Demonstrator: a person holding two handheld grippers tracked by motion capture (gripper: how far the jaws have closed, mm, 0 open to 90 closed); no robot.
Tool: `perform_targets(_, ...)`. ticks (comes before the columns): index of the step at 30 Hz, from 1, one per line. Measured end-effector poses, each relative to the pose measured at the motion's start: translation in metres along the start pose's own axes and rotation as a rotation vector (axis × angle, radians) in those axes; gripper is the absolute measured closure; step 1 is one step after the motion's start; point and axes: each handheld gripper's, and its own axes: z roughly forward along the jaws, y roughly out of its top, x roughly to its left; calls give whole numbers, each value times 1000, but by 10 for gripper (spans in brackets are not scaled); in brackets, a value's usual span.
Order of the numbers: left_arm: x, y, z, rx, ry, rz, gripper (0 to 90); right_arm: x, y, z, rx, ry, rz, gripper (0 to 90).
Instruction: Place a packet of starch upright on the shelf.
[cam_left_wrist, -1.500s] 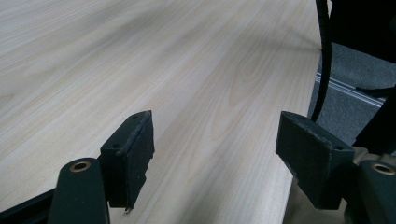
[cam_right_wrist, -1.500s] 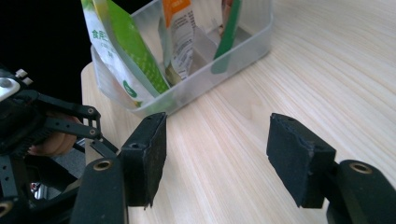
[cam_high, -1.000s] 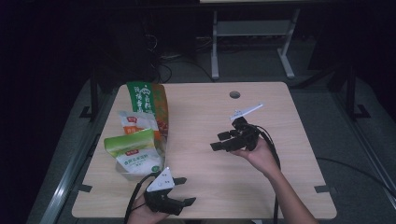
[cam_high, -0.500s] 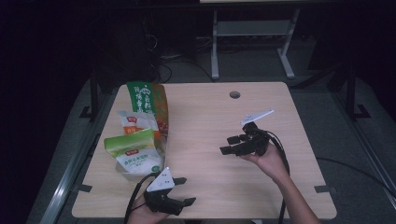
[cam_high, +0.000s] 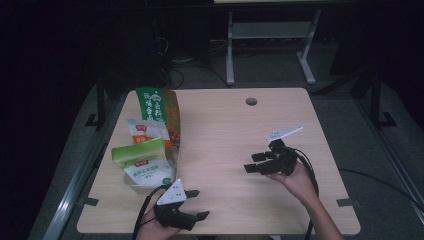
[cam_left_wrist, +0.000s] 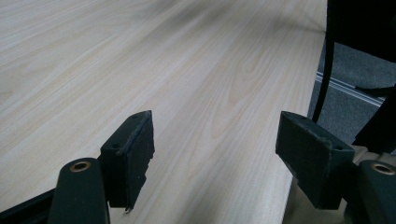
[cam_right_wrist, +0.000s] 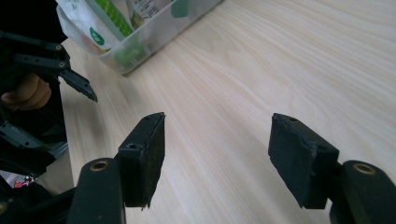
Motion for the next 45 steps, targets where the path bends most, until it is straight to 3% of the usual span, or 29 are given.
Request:
perform_targets(25, 0, -1, 1, 10, 1, 1, 276, -6, -52, -28, -42, -28, 57, 359)
perform_targets(45, 1, -1, 4, 17, -8, 3, 277, 9, -93, -36, -73, -62, 60, 343)
